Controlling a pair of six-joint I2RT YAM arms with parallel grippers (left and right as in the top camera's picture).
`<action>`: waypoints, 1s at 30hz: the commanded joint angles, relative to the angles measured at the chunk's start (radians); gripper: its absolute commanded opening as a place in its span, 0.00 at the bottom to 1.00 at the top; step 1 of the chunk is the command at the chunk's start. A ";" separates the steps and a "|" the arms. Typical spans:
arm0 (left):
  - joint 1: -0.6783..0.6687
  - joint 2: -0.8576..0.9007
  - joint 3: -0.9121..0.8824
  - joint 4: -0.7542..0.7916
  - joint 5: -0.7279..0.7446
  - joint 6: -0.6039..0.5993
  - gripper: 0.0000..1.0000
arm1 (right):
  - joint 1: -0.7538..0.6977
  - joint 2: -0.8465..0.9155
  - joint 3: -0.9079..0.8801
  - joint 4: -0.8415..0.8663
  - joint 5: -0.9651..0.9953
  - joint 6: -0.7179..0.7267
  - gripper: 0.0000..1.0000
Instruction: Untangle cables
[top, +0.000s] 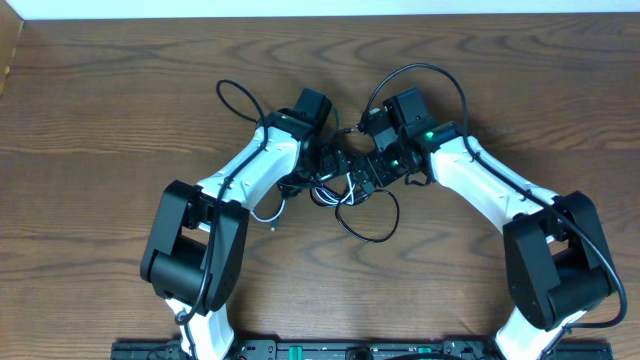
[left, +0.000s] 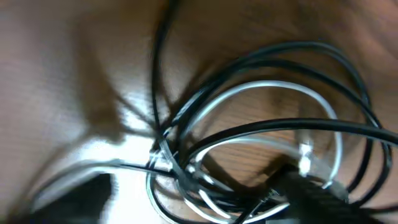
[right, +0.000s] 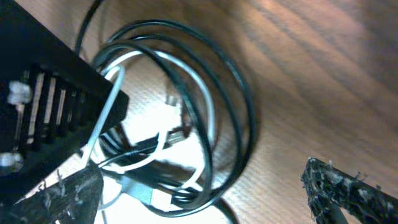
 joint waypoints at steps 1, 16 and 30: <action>0.034 -0.009 0.027 0.006 0.070 0.216 0.49 | 0.024 -0.012 0.005 0.015 -0.109 0.056 0.99; 0.147 -0.136 -0.009 -0.164 0.195 0.241 0.08 | -0.070 -0.018 0.004 0.015 -0.208 0.077 0.43; 0.030 -0.136 -0.225 0.117 0.154 0.005 0.21 | -0.021 0.001 -0.033 0.065 -0.037 0.087 0.03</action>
